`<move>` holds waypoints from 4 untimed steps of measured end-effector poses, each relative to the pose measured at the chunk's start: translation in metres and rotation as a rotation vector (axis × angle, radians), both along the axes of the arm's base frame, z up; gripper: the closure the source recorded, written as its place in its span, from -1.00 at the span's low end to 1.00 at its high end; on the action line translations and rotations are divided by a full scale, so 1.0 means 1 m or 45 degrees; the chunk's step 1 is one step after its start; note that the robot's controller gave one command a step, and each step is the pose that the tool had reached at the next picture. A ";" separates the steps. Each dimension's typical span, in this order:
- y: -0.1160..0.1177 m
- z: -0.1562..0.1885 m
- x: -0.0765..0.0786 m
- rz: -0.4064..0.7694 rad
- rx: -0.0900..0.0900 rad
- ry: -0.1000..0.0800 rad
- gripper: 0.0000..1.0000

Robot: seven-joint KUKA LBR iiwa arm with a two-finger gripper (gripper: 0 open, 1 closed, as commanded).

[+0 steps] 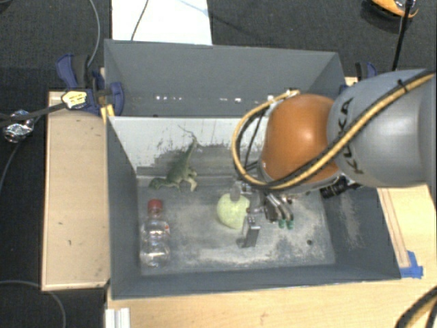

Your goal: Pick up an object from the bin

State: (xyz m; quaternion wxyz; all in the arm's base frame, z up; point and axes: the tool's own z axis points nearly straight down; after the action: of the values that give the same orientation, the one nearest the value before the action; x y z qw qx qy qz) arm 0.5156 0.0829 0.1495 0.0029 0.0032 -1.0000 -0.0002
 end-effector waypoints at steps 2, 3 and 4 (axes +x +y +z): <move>-0.004 -0.007 0.007 -0.090 0.002 -0.014 -1.00; -0.008 -0.036 0.026 -0.259 0.001 -0.011 -1.00; -0.012 -0.078 0.051 0.033 0.004 -0.022 1.00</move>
Offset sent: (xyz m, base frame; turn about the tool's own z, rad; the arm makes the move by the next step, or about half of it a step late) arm 0.0191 -0.0153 -0.0569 0.2742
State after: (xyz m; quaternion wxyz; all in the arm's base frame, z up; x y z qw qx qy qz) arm 0.5670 0.0714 0.0711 -0.0059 0.0160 -0.9999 -0.0018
